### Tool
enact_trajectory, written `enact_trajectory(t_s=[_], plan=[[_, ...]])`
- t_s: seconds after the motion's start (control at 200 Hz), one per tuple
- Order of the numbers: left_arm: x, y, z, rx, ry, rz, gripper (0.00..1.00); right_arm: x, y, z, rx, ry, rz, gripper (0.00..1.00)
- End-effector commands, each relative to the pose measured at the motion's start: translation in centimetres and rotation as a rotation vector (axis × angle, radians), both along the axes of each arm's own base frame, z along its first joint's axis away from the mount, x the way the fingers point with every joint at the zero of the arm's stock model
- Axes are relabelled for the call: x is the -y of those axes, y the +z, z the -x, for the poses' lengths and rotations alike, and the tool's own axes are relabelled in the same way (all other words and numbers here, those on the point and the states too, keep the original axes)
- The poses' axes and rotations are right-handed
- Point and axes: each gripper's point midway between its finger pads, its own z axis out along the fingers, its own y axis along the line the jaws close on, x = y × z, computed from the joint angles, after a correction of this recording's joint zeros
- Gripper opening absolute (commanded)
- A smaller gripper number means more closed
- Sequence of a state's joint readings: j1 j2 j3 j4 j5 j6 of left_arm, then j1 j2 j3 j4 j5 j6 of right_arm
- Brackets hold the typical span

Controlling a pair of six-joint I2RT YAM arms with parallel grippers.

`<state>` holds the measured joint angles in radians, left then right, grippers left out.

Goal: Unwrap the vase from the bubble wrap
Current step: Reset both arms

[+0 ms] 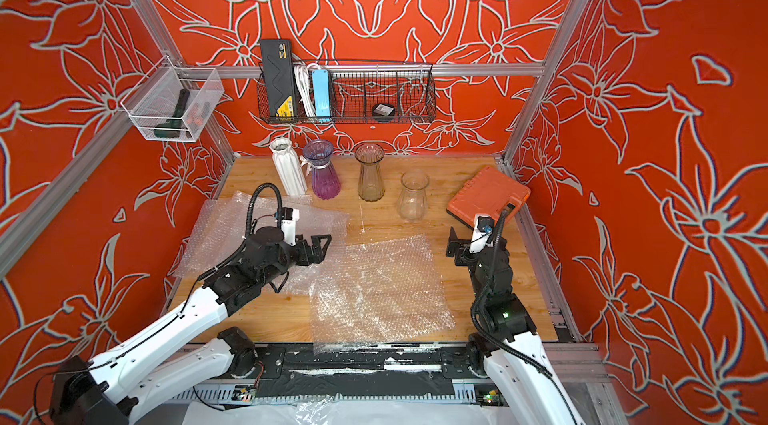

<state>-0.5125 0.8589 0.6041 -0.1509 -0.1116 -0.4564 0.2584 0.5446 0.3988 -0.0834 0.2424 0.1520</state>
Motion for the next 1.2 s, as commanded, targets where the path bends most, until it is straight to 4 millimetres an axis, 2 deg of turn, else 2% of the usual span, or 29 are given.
enact_trajectory(t_s=[0.0, 0.16, 0.265, 0.36, 0.48, 0.601, 0.691, 0.866, 0.876, 0.911, 1.091, 1.196], plan=[[-4.0, 1.2, -0.6, 0.053, 0.145, -0.063, 0.99, 1.6, -1.1, -1.6, -0.05, -0.09, 0.008, 0.98], [-9.0, 0.5, -0.5, 0.135, 0.344, -0.102, 0.99, 2.7, -3.4, -4.8, -0.083, -0.097, -0.049, 0.98], [-12.7, 0.4, 0.1, 0.228, 0.513, -0.175, 0.99, 4.2, -4.2, -5.6, -0.04, -0.129, -0.075, 0.98], [-13.6, 0.3, 0.2, 0.304, 0.541, -0.24, 0.99, 4.0, -4.6, -6.2, 0.031, -0.061, -0.01, 0.98], [-14.6, -0.8, 0.0, 0.337, 0.576, -0.272, 0.99, 5.1, -6.4, -7.0, -0.031, -0.085, -0.016, 0.98], [-17.0, -1.5, -0.4, 0.369, 0.648, -0.276, 0.99, 5.6, -8.1, -7.8, -0.063, -0.092, -0.026, 0.98], [-18.4, -2.2, -0.9, 0.378, 0.679, -0.284, 0.99, 5.8, -8.4, -8.5, -0.043, -0.094, -0.011, 0.98], [-18.4, -3.0, -2.7, 0.42, 0.636, -0.269, 0.99, 5.9, -8.9, -8.2, -0.028, -0.1, -0.008, 0.98], [-18.4, -3.8, -2.8, 0.4, 0.63, -0.269, 0.99, 5.9, -8.8, -8.2, -0.027, -0.099, -0.008, 0.98], [-17.9, -4.5, -3.2, 0.393, 0.595, -0.269, 0.99, 5.8, -9.0, -8.3, -0.034, -0.098, -0.005, 0.98], [-17.8, -5.5, -3.8, 0.402, 0.568, -0.306, 0.99, 3.8, -10.5, -9.6, -0.063, -0.025, 0.067, 0.98], [-16.3, -6.1, -4.9, 0.4, 0.468, -0.318, 0.99, 4.3, -10.3, -9.4, -0.039, -0.063, 0.064, 0.98]])
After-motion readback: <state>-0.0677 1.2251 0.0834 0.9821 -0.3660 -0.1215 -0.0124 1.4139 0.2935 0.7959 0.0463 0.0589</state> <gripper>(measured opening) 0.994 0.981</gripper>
